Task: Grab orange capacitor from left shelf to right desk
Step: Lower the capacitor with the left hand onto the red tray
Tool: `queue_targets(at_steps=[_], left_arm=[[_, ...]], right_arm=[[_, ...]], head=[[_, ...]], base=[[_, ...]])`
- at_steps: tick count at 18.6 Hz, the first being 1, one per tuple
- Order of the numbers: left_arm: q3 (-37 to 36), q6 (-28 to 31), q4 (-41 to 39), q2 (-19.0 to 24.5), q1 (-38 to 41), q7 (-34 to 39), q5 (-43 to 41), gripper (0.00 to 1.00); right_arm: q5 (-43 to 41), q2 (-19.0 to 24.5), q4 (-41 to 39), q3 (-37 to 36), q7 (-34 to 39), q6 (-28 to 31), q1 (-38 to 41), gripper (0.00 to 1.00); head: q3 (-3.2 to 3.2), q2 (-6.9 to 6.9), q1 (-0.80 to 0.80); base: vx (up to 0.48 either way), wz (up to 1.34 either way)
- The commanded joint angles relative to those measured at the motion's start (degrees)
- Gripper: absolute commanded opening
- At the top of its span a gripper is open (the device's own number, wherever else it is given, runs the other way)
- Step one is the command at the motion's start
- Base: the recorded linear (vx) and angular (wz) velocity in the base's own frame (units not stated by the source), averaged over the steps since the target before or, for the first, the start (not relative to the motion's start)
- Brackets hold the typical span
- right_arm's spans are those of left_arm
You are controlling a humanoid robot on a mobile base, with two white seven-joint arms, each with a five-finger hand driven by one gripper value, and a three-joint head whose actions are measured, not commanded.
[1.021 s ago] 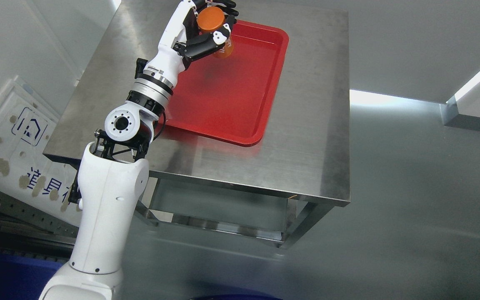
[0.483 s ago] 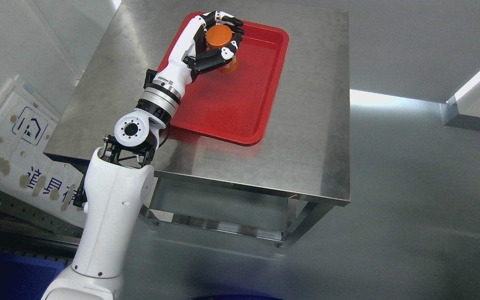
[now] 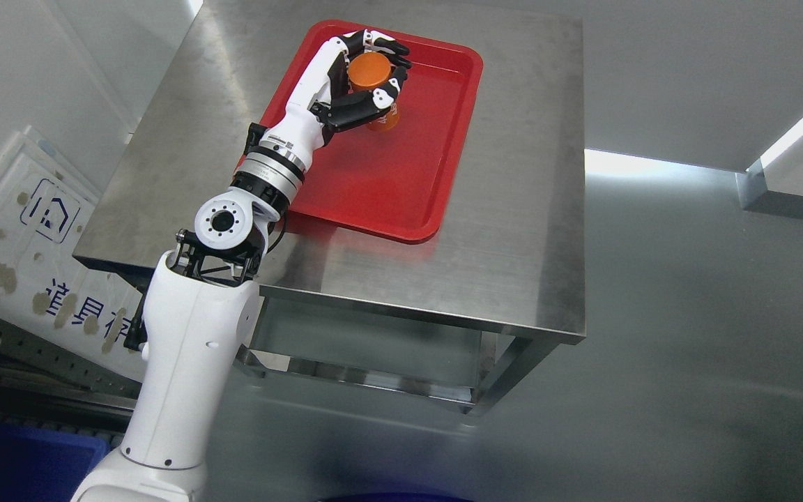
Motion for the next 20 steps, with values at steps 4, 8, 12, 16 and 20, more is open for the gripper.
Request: queue_targets(at_steps=[4, 8, 12, 16, 20], left_arm=[[0.0, 2.0, -2.9, 1.0, -0.6, 0.2, -0.1, 0.05], [0.0, 2.4, -3.2, 1.0, -0.1, 0.2, -0.1, 0.05], [-1.0, 2.3, -3.2, 1.0, 1.3, 0.3, -0.1, 0.05], [-2.4, 2.3, -3.1, 1.0, 1.8, 0.4, -0.1, 0.06], [-2.2, 2.4, -3.0, 1.0, 1.8, 0.2, -0.1, 0.06]], right_arm=[[0.0, -1.0, -1.9, -0.6, 0.0, 0.0, 0.8, 1.0], [0.0, -1.0, -1.9, -0.6, 0.0, 0.0, 0.8, 1.0], [0.0, -1.0, -1.9, -0.6, 0.0, 0.0, 0.8, 1.0], [0.0, -1.0, -1.9, -0.6, 0.0, 0.0, 0.8, 1.0], [0.0, -1.0, -1.9, -0.6, 0.0, 0.0, 0.8, 1.0]], head=[[0.0, 0.0, 0.0], [0.0, 0.0, 0.0], [0.0, 0.0, 0.0], [0.0, 0.0, 0.0], [0.0, 0.0, 0.0]], base=[[0.0, 0.0], [0.0, 0.0], [0.0, 0.0], [0.0, 0.0], [0.0, 0.0]])
